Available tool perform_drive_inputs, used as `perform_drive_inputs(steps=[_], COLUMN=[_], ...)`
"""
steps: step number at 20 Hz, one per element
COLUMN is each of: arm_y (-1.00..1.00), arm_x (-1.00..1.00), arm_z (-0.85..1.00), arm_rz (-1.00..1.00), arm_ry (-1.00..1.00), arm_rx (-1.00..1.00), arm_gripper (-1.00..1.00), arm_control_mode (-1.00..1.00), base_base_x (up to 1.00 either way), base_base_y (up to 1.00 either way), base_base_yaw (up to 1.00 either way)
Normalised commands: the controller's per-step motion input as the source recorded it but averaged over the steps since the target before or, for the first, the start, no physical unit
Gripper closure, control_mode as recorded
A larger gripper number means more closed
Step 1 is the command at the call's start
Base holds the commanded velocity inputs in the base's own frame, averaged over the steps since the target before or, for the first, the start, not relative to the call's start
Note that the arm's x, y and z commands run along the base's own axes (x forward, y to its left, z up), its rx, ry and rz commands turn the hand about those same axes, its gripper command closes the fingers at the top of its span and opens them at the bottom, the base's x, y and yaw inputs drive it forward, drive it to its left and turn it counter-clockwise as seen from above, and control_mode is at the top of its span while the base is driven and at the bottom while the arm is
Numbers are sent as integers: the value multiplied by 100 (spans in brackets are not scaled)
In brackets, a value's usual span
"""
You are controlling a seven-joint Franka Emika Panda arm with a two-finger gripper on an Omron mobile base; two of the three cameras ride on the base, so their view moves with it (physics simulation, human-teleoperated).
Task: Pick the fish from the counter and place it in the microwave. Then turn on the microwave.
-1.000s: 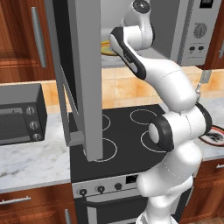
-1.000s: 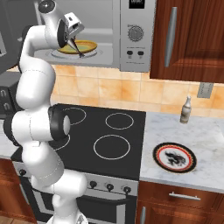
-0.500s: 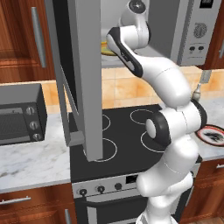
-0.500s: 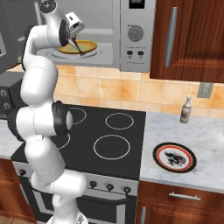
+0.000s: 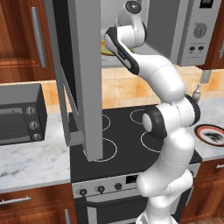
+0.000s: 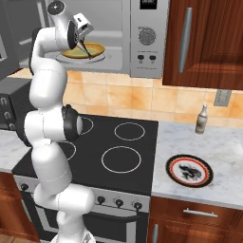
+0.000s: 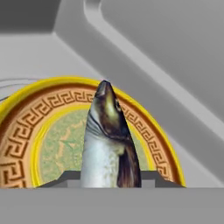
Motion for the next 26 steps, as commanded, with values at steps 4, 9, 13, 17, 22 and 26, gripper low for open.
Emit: perform_drive_inputs(steps=[4,9,13,17,22,26], arm_y=[3,3,16,3,0,2], arm_x=[26,19,8,1,0,0], arm_z=[0,0,1,12,17,13], arm_rz=[0,0,0,0,0,0], arm_ry=[5,4,4,2,0,2], arm_rx=[0,0,0,0,0,0], arm_gripper=[100,100,-100,-100,-100,-100], arm_control_mode=[-100,-100,-100,-100,-100,-100], base_base_x=[0,0,0,0,0,0], base_base_y=[0,0,0,0,0,0], base_base_yaw=[0,0,0,0,0,0])
